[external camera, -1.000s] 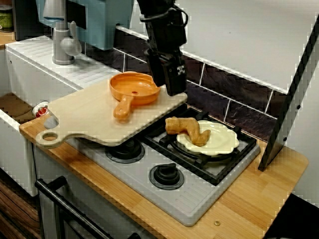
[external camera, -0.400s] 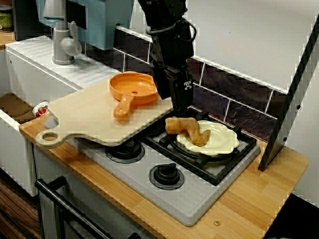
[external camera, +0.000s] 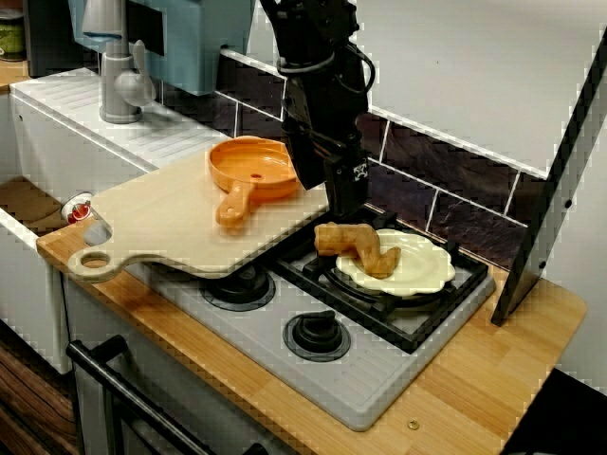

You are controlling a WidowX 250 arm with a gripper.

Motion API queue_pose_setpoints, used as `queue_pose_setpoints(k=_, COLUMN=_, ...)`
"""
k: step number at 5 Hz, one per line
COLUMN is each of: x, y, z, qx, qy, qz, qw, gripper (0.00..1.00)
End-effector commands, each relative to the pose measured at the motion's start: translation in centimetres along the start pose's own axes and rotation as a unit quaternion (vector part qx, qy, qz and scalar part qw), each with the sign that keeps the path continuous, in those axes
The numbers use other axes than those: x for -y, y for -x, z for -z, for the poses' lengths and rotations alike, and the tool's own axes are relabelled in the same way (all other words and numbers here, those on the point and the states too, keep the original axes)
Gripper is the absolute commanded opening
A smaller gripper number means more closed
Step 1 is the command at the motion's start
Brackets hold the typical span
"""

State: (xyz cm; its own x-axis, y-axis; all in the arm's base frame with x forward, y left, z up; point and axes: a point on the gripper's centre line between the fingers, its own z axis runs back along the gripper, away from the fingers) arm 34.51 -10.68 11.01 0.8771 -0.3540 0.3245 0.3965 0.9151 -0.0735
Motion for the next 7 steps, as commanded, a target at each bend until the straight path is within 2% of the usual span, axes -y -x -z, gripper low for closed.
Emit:
queue_pose_setpoints(k=1, x=-0.5, y=-0.5, z=-2.0, qx=0.038, qy=-0.03, qz=-0.01, qw=0.9988, gripper=1.0)
queue_pose_setpoints(k=3, x=-0.4, y=-0.1, z=-1.1, qx=0.031, qy=-0.019, qz=-0.003, qw=0.9993, gripper=1.0)
queue_pose_setpoints(k=4, x=-0.3, y=0.1, z=-0.8, qx=0.029, qy=0.009, qz=0.024, qw=0.9993, gripper=1.0)
queue_pose_setpoints(k=7, x=-0.3, y=0.3, z=0.1, qx=0.047, qy=0.045, qz=0.08, qw=0.9946, gripper=1.0)
